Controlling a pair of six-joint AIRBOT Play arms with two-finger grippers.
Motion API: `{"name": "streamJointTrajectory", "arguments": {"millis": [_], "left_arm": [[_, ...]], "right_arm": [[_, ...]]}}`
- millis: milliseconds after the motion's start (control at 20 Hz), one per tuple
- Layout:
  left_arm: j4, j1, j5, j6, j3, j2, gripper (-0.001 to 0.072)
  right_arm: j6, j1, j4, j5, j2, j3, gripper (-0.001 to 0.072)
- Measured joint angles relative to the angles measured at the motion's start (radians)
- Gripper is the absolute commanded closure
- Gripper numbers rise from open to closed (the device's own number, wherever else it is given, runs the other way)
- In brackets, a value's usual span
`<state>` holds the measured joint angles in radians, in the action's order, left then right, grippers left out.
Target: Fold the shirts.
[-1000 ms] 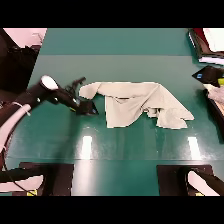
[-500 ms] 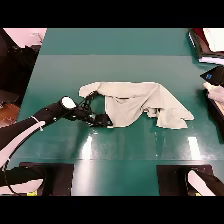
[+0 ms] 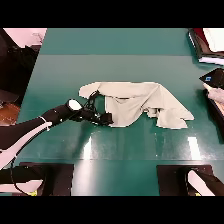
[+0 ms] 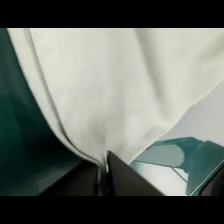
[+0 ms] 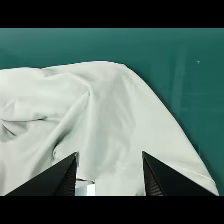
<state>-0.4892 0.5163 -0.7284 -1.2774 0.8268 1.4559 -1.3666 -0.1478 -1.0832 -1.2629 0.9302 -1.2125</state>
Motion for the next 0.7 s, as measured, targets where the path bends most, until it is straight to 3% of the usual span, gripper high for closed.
{"name": "streamJointTrajectory", "arguments": {"millis": [350, 700], "left_arm": [[-0.058, -0.187, -0.073, 0.019, 0.051, -0.185, 0.0685], [-0.264, -0.371, -0.167, 0.022, 0.1, -0.437, 0.0684]], "right_arm": [[0.018, -0.033, -0.166, -0.093, 0.071, -0.001, 0.0283], [0.045, -0.189, -0.171, -0.181, 0.289, 0.056, 0.0283]]}}
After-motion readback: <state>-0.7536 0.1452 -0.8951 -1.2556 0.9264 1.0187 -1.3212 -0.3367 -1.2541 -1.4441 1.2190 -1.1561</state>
